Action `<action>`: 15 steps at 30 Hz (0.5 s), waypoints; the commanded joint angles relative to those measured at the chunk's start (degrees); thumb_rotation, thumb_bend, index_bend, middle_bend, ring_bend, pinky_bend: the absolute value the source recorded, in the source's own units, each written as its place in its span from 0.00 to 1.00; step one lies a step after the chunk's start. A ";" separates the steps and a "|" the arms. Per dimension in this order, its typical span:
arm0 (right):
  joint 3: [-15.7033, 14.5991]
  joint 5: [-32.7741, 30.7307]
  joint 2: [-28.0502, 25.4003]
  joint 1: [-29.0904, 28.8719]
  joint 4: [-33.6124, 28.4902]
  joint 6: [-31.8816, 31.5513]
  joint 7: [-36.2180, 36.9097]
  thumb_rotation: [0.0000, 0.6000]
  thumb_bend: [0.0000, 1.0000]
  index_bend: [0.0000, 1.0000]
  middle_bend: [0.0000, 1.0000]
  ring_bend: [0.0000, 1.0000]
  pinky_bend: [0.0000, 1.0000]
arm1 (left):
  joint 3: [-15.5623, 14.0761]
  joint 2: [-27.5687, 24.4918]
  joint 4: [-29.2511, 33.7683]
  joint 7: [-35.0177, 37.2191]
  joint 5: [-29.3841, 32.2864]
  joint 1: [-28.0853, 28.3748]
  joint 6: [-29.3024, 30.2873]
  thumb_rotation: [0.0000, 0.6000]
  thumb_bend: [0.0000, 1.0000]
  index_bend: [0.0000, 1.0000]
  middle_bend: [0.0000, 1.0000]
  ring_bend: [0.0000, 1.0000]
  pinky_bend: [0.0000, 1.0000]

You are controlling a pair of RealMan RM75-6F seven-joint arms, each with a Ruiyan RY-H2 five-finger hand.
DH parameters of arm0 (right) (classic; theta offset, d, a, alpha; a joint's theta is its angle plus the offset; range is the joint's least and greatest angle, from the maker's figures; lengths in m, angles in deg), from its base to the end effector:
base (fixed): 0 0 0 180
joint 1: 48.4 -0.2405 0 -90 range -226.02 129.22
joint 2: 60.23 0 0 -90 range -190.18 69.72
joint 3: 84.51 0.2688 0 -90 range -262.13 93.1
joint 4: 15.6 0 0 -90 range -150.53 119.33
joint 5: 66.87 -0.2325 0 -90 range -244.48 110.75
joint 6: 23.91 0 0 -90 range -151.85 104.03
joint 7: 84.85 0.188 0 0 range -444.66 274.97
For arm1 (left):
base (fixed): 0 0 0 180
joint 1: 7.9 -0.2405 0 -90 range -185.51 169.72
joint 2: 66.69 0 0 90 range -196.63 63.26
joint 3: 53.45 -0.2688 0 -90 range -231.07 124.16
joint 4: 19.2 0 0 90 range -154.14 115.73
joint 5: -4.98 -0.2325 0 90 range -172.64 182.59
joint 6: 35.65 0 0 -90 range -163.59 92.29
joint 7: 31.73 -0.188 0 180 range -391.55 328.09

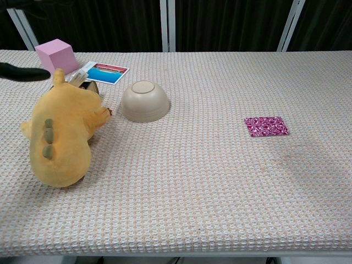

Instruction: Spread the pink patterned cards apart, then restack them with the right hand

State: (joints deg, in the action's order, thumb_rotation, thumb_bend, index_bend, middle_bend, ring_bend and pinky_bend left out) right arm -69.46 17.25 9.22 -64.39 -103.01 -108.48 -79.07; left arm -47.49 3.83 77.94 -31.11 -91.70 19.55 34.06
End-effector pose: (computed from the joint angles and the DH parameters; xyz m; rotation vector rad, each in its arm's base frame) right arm -0.2669 -0.3308 0.1655 1.2928 -0.7506 1.2632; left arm -0.1634 0.3154 0.0536 -1.8978 -0.8019 -1.2687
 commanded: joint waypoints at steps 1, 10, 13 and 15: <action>-0.49 0.78 1.26 -0.80 1.78 0.20 0.76 0.97 0.39 0.00 0.00 0.00 0.00 | -0.93 0.73 -0.34 -0.68 0.14 0.19 -0.55 0.58 0.12 0.03 0.04 0.00 0.14; -1.36 0.36 0.82 -0.94 1.53 1.03 0.15 0.97 0.39 0.00 0.00 0.00 0.00 | -1.65 -0.32 0.46 -2.78 1.84 -0.66 0.62 0.57 0.12 0.03 0.04 0.00 0.14; -1.74 0.27 0.39 -0.95 0.66 1.45 -0.78 0.97 0.39 0.00 0.00 0.00 0.00 | -1.45 -0.81 0.63 -3.42 2.44 -0.93 1.28 0.57 0.12 0.03 0.04 0.00 0.14; -2.48 0.35 -0.39 -1.00 -0.73 2.41 -2.61 0.97 0.39 0.00 0.00 0.00 0.00 | -1.03 -1.35 0.45 -4.20 3.45 -1.50 2.27 0.57 0.12 0.03 0.04 0.00 0.14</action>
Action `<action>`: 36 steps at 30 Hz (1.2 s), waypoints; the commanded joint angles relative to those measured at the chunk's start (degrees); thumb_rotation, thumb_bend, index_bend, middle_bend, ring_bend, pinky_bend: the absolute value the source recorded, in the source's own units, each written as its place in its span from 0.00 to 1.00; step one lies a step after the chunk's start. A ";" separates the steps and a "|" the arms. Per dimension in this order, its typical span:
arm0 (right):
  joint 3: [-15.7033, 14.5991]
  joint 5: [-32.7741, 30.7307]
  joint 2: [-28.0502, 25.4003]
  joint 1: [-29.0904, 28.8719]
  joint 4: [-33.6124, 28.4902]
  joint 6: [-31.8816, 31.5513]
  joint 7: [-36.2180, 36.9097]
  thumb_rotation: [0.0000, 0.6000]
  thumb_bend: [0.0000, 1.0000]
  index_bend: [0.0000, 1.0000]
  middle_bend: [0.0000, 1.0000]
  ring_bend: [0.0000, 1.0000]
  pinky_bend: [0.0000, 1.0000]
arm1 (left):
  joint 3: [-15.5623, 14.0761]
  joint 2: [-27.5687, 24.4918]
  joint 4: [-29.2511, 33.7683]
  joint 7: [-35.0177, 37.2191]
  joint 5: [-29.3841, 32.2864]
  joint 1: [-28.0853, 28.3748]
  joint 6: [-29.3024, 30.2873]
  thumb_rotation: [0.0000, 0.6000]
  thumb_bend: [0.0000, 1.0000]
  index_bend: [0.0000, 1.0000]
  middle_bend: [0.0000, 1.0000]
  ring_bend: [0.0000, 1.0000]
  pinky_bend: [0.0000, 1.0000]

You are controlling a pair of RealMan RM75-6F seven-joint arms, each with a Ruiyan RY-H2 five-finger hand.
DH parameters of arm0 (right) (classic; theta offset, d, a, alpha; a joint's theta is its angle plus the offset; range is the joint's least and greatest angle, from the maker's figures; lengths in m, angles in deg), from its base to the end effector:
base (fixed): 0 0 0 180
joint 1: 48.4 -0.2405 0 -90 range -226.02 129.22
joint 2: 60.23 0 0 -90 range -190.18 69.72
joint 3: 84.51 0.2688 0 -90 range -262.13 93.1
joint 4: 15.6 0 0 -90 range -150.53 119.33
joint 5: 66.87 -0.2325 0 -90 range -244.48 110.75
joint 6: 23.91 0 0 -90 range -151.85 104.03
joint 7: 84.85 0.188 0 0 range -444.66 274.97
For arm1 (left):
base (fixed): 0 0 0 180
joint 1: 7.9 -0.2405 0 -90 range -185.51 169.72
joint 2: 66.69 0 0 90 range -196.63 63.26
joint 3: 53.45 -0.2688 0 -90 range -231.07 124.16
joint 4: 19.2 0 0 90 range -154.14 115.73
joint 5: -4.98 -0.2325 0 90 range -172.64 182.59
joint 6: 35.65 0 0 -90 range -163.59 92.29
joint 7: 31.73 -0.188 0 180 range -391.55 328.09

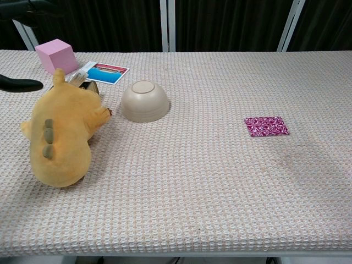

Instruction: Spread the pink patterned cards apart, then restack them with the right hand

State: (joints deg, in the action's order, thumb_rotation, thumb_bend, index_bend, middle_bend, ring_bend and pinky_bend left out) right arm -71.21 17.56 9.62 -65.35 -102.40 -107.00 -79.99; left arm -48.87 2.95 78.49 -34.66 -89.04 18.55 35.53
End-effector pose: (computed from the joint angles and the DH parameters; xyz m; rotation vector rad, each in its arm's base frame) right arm -0.2680 -0.3317 0.1526 1.3464 -0.7635 1.2252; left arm -0.1785 0.3122 0.0594 -1.8587 -0.7884 -1.1995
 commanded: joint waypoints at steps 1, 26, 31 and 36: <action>-1.15 0.24 -1.41 -0.11 -2.35 1.48 -2.96 0.97 0.39 0.00 0.00 0.00 0.00 | 0.53 -0.68 -0.23 -0.91 1.24 -0.82 1.34 0.56 0.12 0.03 0.04 0.00 0.14; -9.51 -23.70 -12.80 -14.95 -22.61 40.87 -25.30 1.00 0.99 0.00 0.99 0.92 0.86 | 1.86 -7.34 -5.89 3.74 16.52 -12.33 9.57 0.55 0.13 0.03 0.04 0.00 0.14; -9.94 -27.07 -11.20 -18.51 -21.29 44.92 -25.03 1.00 1.00 0.00 1.00 0.93 0.87 | 1.39 -6.37 -7.08 4.06 17.18 -12.96 8.80 0.55 0.13 0.03 0.04 0.00 0.14; -10.30 -32.75 -9.05 -22.43 -18.69 48.54 -23.88 1.00 1.00 0.00 1.00 0.98 0.90 | 1.51 -5.73 -8.06 5.13 17.00 -13.18 8.53 0.56 0.13 0.03 0.04 0.00 0.14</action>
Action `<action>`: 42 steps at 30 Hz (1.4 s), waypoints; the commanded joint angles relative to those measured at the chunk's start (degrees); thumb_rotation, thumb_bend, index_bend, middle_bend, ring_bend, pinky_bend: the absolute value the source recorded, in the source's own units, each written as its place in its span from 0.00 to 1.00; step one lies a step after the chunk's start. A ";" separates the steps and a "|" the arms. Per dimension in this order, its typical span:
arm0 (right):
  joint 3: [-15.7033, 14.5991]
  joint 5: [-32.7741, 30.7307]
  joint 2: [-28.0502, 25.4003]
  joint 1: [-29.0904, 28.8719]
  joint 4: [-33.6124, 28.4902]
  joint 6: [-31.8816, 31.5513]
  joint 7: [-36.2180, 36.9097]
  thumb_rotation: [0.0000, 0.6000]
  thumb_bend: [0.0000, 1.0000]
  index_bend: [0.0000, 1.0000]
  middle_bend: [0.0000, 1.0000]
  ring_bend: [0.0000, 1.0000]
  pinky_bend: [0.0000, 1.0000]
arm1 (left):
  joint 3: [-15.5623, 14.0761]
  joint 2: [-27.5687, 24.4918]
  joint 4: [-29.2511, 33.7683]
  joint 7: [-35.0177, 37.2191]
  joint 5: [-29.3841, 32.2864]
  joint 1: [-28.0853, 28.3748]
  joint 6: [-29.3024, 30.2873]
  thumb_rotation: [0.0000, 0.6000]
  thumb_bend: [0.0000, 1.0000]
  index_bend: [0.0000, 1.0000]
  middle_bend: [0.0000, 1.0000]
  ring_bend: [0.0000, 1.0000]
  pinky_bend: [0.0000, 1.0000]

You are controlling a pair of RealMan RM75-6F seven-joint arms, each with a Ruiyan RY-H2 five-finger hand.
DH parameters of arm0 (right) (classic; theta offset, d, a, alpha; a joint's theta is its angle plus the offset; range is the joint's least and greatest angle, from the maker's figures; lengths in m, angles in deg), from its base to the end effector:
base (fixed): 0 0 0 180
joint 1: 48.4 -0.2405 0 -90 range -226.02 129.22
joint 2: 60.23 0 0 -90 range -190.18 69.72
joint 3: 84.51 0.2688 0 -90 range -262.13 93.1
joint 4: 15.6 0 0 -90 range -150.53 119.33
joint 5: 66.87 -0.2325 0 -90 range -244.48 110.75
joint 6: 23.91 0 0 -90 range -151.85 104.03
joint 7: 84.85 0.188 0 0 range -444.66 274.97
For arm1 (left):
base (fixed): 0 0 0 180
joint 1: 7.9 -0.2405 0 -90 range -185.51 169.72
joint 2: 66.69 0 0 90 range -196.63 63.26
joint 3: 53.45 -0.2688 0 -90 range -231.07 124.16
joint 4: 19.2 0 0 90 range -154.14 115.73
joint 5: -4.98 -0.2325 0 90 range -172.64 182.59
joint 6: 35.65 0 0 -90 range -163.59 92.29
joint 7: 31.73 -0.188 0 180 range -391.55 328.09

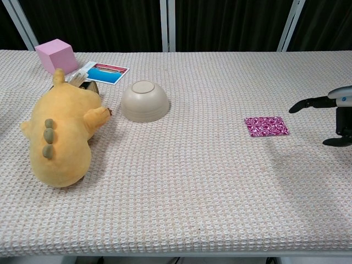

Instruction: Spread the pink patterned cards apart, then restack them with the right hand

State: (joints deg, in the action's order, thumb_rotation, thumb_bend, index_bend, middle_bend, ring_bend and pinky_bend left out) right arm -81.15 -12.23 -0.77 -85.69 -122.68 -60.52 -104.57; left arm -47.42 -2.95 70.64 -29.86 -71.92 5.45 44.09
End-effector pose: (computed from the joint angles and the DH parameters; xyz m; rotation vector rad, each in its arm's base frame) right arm -0.2340 -0.3213 0.0245 1.9995 -1.2445 0.4518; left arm -0.3296 0.2911 0.1582 -1.3414 -0.9000 -0.9237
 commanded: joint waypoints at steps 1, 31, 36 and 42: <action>-0.37 -4.01 1.88 -2.84 2.26 2.72 1.03 1.00 1.00 0.00 1.00 0.99 0.90 | 0.09 0.35 -0.34 0.69 -0.25 -0.14 0.04 0.56 0.13 0.03 0.04 0.00 0.14; -6.99 -15.84 8.62 -16.04 10.58 7.16 3.91 1.00 1.00 0.00 1.00 0.99 0.90 | 0.51 0.74 -3.24 4.02 -1.16 -1.55 -0.37 0.55 0.13 0.03 0.04 0.00 0.14; -8.50 -16.83 8.27 -16.96 10.91 7.38 4.71 1.00 1.00 0.00 1.00 0.99 0.90 | 0.51 0.74 -3.08 3.74 -1.13 -1.65 -0.55 0.55 0.13 0.03 0.04 0.00 0.14; -10.59 -17.51 6.79 -17.21 10.41 7.10 5.55 1.00 1.00 0.00 1.00 0.99 0.90 | 0.46 0.66 -2.37 2.95 -1.61 -1.70 -0.37 0.56 0.13 0.03 0.04 0.00 0.14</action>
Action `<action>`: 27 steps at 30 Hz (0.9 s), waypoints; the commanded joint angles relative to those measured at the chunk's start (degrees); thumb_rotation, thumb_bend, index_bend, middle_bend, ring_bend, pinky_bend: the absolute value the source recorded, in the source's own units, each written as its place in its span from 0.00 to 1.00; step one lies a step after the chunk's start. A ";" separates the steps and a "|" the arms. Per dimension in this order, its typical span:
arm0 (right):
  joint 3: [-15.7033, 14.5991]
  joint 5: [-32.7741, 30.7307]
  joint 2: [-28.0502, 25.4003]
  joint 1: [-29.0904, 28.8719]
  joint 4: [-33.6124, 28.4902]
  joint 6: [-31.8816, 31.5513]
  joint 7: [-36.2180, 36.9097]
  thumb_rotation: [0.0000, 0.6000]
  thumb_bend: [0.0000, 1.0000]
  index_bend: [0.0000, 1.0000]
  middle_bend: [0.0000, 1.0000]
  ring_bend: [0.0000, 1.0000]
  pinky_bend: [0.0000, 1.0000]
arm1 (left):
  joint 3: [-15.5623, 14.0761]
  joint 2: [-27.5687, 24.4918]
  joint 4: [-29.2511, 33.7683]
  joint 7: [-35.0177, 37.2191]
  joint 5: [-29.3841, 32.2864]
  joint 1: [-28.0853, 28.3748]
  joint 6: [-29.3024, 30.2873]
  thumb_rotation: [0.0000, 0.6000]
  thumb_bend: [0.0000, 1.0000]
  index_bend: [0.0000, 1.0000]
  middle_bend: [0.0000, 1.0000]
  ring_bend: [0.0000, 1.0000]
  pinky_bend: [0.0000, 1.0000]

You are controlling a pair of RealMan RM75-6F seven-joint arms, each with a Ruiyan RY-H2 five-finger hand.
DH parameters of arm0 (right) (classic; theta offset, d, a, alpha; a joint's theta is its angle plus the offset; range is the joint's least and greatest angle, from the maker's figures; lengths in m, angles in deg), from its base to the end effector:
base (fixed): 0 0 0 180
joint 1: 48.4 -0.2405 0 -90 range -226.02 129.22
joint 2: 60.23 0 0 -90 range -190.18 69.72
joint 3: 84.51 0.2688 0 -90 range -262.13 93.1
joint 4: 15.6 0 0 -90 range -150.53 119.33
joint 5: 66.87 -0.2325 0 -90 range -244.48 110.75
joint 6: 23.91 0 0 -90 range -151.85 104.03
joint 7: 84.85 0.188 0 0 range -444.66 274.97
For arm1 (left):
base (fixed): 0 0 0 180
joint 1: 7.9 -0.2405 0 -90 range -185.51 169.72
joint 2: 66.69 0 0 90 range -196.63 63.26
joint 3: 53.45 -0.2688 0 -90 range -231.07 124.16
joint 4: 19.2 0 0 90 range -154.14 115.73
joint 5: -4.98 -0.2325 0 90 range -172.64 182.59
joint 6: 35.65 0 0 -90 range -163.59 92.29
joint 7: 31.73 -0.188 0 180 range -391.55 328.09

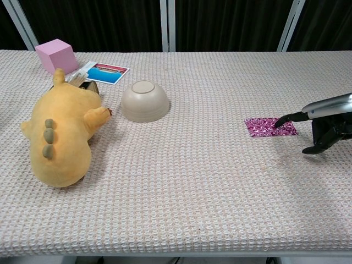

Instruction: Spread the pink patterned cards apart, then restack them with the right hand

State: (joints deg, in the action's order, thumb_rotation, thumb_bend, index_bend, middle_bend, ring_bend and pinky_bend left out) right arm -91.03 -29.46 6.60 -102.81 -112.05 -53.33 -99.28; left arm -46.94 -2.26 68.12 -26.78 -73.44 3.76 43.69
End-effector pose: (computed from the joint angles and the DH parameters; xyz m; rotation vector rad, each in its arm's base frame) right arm -0.2437 -0.3579 -0.0156 1.9766 -1.4196 0.2705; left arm -0.3415 0.2848 0.1587 -1.3306 -0.9203 -0.9317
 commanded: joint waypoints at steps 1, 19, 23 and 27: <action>-1.06 -0.38 -0.83 -0.10 -0.29 -0.11 0.37 1.00 1.00 0.00 1.00 0.99 0.90 | -0.02 -0.05 0.24 -0.22 -0.14 -0.01 0.04 0.56 0.13 0.03 0.04 0.00 0.14; -7.07 -2.21 -5.30 -0.42 -0.85 0.09 1.65 1.00 1.00 0.00 1.00 0.99 0.90 | 0.07 -0.25 1.49 -1.15 -1.16 0.06 0.34 0.55 0.13 0.03 0.04 0.00 0.14; -7.66 -1.76 -6.33 0.14 -1.50 -0.68 2.16 1.00 1.00 0.00 1.00 0.99 0.90 | 0.11 -0.46 1.88 -1.35 -1.30 0.07 0.39 0.56 0.13 0.03 0.04 0.00 0.14; -5.85 0.94 -6.76 1.91 -2.41 -3.36 3.90 1.00 1.00 0.00 1.00 0.99 0.90 | 0.12 -0.41 1.98 -1.52 -1.36 0.19 0.20 0.56 0.13 0.03 0.04 0.00 0.14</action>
State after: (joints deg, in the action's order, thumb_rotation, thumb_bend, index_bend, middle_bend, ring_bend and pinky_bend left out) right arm -97.82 -29.78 0.02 -101.75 -113.98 -55.49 -96.21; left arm -46.82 -2.68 70.11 -28.30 -74.79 3.95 43.89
